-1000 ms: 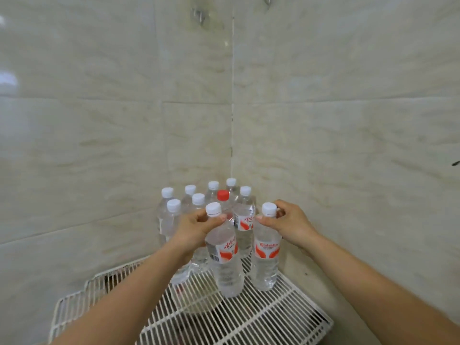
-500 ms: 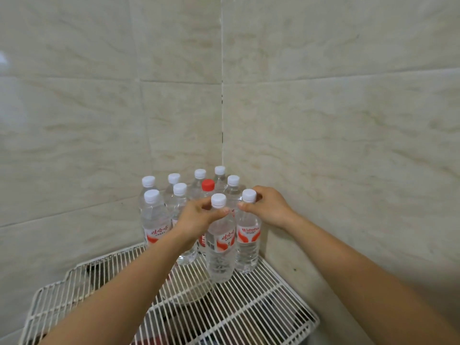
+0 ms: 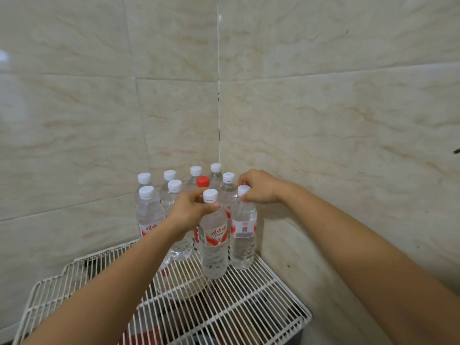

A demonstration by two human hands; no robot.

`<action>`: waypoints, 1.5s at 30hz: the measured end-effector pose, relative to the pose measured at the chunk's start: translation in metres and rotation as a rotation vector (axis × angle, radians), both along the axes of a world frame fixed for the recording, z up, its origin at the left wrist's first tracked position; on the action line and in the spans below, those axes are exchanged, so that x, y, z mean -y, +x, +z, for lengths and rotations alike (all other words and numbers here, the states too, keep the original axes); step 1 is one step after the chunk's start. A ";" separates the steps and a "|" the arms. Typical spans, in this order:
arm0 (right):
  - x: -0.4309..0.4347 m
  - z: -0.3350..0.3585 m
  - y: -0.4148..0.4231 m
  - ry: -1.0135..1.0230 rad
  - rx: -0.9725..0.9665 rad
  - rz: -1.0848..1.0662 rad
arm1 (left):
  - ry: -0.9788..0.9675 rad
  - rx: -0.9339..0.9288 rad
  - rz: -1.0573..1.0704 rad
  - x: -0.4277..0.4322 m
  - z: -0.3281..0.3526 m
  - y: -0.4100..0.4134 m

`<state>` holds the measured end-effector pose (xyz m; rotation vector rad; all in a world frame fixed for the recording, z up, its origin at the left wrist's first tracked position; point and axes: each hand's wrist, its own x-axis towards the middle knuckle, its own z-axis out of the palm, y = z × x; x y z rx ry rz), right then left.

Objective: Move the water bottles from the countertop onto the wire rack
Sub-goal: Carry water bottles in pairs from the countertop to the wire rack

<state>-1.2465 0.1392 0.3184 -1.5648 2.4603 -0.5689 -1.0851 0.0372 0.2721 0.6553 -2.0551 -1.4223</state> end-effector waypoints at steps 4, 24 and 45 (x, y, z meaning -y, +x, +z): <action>-0.007 0.005 0.001 -0.014 0.061 0.046 | -0.028 0.003 0.003 -0.001 0.001 -0.002; 0.007 -0.005 0.010 -0.021 -0.183 0.073 | -0.024 -0.048 0.011 0.010 -0.011 -0.007; 0.002 -0.013 0.009 -0.070 -0.140 0.012 | -0.336 -0.023 0.169 -0.011 -0.018 -0.012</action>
